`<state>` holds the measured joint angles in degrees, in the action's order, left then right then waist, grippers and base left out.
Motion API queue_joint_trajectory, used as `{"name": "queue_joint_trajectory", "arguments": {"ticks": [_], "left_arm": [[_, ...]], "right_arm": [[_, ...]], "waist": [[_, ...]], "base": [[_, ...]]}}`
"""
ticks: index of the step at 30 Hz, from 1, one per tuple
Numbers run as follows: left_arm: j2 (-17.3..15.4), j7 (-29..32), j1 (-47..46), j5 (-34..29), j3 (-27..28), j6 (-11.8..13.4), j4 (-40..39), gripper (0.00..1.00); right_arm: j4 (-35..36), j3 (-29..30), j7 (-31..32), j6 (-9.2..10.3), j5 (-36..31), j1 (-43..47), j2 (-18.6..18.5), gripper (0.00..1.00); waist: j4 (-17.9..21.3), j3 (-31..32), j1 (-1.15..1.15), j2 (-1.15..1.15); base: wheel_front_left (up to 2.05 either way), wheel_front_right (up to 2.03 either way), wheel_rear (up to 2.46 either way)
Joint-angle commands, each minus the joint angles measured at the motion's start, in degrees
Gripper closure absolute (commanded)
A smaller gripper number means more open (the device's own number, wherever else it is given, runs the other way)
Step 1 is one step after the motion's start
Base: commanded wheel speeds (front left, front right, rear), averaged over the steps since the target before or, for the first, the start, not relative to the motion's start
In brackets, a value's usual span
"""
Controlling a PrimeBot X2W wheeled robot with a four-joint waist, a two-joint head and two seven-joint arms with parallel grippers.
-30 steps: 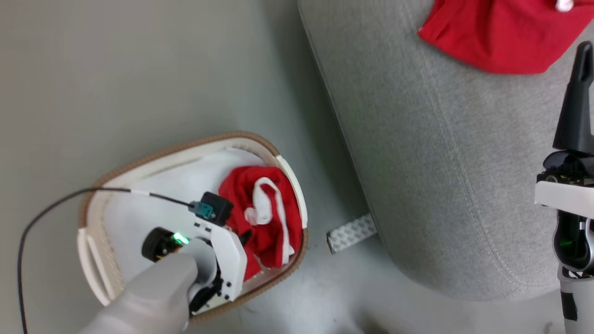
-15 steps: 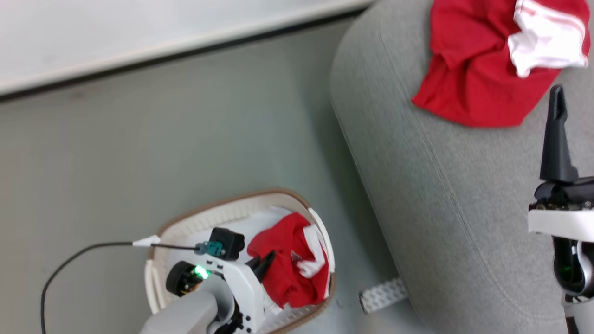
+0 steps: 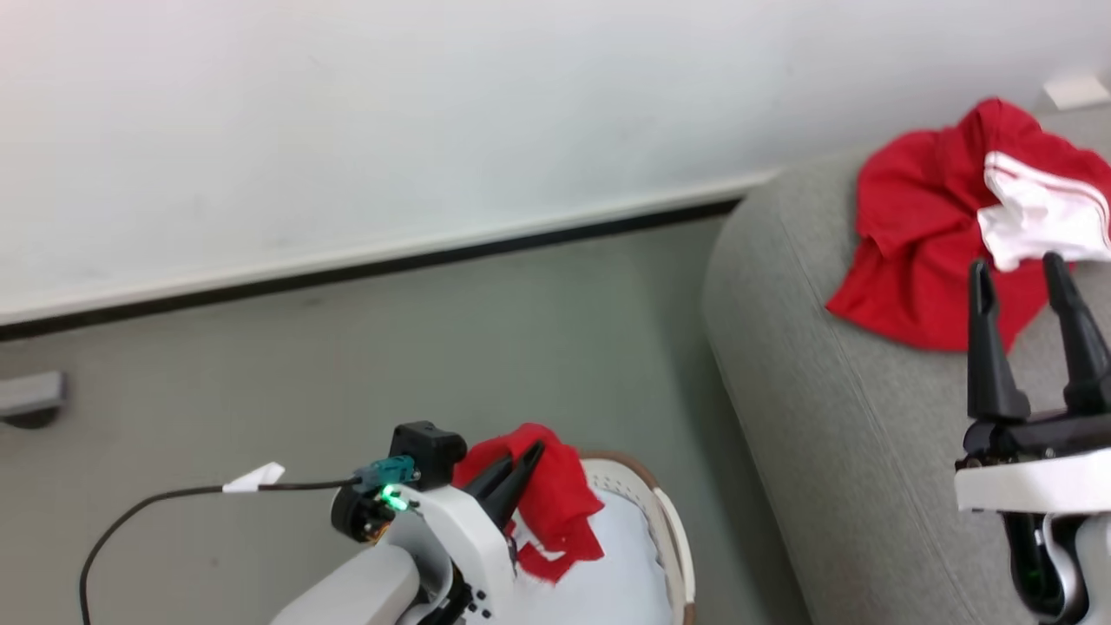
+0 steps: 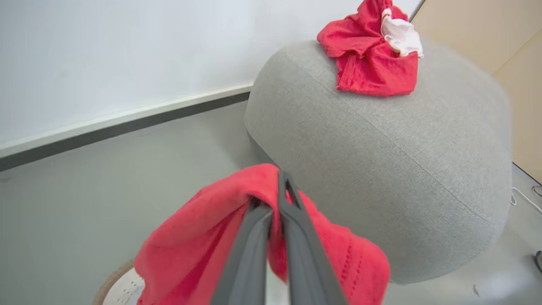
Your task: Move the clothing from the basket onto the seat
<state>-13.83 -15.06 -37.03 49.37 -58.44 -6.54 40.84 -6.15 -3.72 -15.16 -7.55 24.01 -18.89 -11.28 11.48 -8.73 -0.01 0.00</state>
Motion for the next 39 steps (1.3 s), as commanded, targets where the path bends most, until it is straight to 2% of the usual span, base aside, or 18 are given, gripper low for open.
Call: {"name": "queue_joint_trajectory", "arguments": {"ticks": [1, 10, 17, 31, 39], "left_arm": [[-0.5, -0.1, 1.3, -2.2, 1.5, 0.3, -1.9, 1.0], [-2.0, -0.2, 5.8, -13.2, 11.5, 2.5, -15.3, 1.0], [-3.1, -0.1, 4.2, -18.6, 15.1, 3.0, -22.9, 1.0], [-5.0, 0.9, 0.4, -20.2, 17.6, 5.8, -31.5, 1.0], [-4.6, 1.2, 1.3, -19.7, 17.0, 6.3, -32.8, 1.0]], "right_arm": [[-0.5, -0.2, 0.0, 0.13, 0.2, 1.3, -0.4, 0.0], [-2.0, -3.2, 0.0, 0.13, 1.1, 5.1, -0.1, 0.0], [-3.2, -6.4, 0.0, 0.13, 1.7, 7.0, 1.1, 0.0], [-4.6, -11.5, 0.0, 0.13, 2.6, 8.9, 2.4, 0.0], [-5.2, -15.5, 0.0, 0.13, 2.7, 7.3, 0.9, 0.0]], "waist": [[-2.6, 2.9, 0.01, 0.0], [-5.9, 6.5, 0.01, 0.0], [-8.0, 8.1, 0.01, 0.0], [-10.2, 10.1, 0.01, 0.0], [-10.9, 9.6, 0.01, 0.0]], "base": [[0.0, 0.0, 0.0], [0.0, 0.0, 0.0], [0.0, 0.0, 0.0], [0.0, 0.0, 0.0], [0.0, 0.0, 0.0]]}}
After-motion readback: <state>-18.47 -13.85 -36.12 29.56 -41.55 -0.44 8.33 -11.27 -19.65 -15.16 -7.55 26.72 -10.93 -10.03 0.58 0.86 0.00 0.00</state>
